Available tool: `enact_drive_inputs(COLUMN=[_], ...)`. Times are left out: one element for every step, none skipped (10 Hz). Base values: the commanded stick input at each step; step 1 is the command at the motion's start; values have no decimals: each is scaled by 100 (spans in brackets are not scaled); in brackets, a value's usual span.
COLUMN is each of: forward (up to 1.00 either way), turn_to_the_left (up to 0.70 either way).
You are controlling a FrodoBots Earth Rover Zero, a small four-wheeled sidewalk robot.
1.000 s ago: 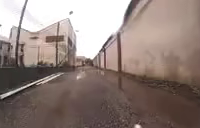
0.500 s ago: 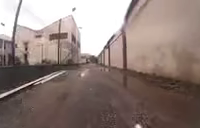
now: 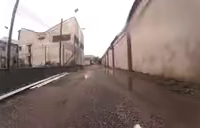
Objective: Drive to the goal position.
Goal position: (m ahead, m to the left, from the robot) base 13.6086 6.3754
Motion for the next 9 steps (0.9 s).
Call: enact_drive_inputs(forward=[50, 50, 50, 50, 50, 50, 50, 50, 50], turn_to_the_left=[11, 11, 11, 11, 11, 4, -32, -39, -39])
